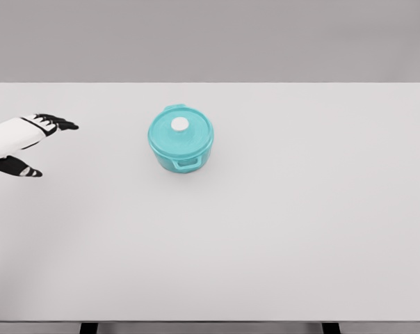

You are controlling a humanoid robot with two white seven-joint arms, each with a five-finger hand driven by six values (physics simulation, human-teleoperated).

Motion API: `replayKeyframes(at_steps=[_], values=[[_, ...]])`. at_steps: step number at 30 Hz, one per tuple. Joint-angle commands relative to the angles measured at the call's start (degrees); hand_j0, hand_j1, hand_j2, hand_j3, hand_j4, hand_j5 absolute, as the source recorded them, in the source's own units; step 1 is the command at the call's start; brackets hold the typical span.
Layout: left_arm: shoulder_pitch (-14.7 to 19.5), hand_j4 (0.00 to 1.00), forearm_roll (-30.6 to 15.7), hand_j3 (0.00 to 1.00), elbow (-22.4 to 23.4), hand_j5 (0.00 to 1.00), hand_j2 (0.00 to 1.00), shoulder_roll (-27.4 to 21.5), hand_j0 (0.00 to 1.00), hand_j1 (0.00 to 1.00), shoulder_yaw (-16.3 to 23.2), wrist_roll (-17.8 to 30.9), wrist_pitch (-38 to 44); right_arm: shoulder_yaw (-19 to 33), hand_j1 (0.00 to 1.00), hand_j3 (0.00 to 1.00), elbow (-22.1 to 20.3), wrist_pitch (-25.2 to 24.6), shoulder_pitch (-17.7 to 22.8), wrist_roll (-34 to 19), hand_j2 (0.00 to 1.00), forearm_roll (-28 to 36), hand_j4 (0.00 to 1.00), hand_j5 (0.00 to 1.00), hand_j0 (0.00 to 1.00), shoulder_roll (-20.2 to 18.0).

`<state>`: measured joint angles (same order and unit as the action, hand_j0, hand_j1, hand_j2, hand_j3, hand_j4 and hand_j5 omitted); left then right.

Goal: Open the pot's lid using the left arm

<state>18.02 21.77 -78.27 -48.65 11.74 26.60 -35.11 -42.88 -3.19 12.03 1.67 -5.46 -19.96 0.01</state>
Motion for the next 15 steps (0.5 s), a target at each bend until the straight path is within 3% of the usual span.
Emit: replayKeyframes(at_steps=[1,8,13,14,15], values=[[0.0,1.0,-0.23,1.0,-0.13,1.0,1.0,0.13,1.0,1.0,0.3,0.3,0.11,-0.01,1.0,1.0,-0.06,0.01,0.0,-0.25,1.0,0.01,1.0,1.0,1.0,-0.01],[0.88,1.0,-0.32,1.0,-0.31,1.0,1.0,1.36,1.0,1.0,0.57,2.84,0.11,-0.01,1.0,1.0,0.37,0.01,0.62,-0.08,1.0,0.01,1.0,1.0,1.0,-0.01],[1.49,1.0,-0.23,1.0,-6.81,1.0,1.0,1.54,1.0,1.0,1.53,5.65,0.11,-0.01,1.0,1.0,0.37,0.01,0.62,-0.08,1.0,0.01,1.0,1.0,1.0,-0.01],[3.86,1.0,-0.58,1.0,-6.81,1.0,1.0,1.27,1.0,1.0,3.11,5.66,0.11,-0.01,1.0,1.0,0.37,0.01,0.62,-0.08,1.0,0.09,1.0,1.0,1.0,-0.01],[10.44,1.0,-1.2,1.0,-6.37,1.0,1.0,0.22,1.0,1.0,10.74,5.57,0.11,-0.01,1.0,1.0,0.37,0.01,0.62,-0.08,1.0,0.01,1.0,1.0,1.0,-0.01]])
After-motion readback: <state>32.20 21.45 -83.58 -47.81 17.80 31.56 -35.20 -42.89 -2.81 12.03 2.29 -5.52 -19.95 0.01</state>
